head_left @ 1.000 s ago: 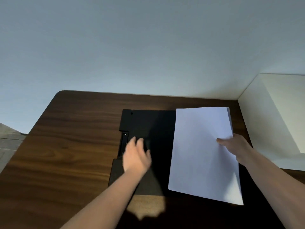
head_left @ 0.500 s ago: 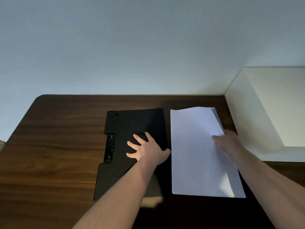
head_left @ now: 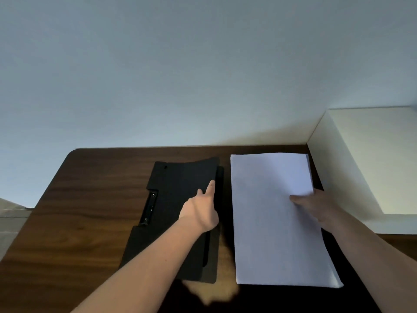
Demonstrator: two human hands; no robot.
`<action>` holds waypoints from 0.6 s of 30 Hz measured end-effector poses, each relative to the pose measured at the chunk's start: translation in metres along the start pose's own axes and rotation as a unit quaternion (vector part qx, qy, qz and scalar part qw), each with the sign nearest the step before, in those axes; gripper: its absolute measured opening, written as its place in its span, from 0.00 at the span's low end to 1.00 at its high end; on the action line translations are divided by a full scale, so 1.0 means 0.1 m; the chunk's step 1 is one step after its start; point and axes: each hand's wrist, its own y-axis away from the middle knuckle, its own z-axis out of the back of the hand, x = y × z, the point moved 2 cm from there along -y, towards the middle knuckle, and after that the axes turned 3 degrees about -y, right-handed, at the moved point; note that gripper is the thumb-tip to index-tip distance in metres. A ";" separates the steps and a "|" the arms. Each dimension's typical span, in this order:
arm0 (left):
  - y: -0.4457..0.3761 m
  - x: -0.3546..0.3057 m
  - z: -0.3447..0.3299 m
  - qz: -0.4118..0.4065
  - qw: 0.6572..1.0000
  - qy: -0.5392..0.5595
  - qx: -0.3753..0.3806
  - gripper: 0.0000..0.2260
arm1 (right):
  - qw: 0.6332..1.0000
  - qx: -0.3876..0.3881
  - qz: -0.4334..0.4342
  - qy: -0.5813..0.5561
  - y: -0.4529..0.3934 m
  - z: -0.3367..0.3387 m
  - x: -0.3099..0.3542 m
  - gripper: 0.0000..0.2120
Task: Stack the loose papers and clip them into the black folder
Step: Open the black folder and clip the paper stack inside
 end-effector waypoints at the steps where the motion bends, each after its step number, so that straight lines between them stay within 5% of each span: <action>1: 0.04 0.05 0.14 -0.023 1.000 0.003 -0.019 0.37 | 1.000 0.009 0.001 -0.005 0.02 -0.04 0.05 0.21; 7: 0.34 0.60 1.06 -0.003 0.985 0.057 -0.161 0.21 | 0.999 0.046 0.006 0.027 0.07 -0.48 0.37 0.25; 14: 0.60 1.77 1.54 0.063 0.944 0.197 -0.258 0.15 | 0.994 0.073 0.023 0.081 0.25 -1.14 0.70 0.22; 18: 0.65 2.43 1.56 0.169 0.949 0.051 -0.262 0.18 | 0.990 0.079 0.036 0.110 0.24 -1.45 0.73 0.22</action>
